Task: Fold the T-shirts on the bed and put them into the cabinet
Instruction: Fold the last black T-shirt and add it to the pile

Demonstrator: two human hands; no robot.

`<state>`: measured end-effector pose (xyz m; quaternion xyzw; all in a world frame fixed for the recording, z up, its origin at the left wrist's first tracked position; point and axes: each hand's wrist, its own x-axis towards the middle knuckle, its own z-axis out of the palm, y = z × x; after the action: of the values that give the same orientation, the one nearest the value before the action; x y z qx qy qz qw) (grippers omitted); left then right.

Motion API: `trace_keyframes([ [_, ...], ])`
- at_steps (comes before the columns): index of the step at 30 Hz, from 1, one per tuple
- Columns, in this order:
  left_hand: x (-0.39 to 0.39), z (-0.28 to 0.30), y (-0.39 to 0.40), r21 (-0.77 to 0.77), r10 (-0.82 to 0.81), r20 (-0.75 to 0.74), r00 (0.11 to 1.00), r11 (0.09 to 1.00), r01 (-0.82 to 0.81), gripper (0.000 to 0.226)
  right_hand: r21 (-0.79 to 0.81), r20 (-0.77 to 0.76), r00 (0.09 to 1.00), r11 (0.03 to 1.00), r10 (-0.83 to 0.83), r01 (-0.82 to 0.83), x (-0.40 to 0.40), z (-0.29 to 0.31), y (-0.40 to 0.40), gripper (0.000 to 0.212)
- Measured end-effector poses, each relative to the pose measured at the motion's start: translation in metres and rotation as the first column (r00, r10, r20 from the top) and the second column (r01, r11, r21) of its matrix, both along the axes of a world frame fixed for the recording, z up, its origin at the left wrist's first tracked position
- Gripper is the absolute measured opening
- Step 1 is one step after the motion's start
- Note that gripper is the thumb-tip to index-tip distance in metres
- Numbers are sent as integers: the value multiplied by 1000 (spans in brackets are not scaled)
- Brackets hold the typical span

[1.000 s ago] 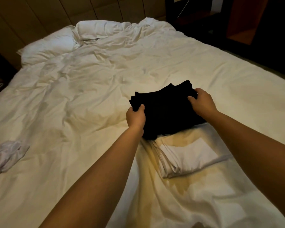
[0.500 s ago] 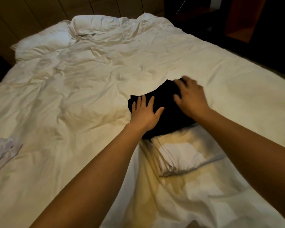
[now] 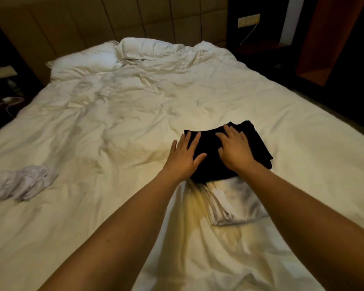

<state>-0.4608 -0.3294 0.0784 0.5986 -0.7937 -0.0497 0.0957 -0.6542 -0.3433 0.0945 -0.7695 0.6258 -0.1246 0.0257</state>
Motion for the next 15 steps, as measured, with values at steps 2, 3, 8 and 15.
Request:
trace_keyframes([
  [2,27,3,17,-49,27,-10,1000,998,-27,68,-19,15,999,999,51,-51,26,7,18,56],
  [3,44,6,27,-56,53,-30,998,997,-55,67,-17,22,996,997,81,-80,42,10,26,55],
  [8,117,21,80,-48,186,-247,951,978,-203,64,-72,127,968,976,215,-207,115,26,57,40],
  [15,231,28,153,20,430,-382,818,889,-458,65,-112,131,905,913,406,-393,227,36,99,34],
])
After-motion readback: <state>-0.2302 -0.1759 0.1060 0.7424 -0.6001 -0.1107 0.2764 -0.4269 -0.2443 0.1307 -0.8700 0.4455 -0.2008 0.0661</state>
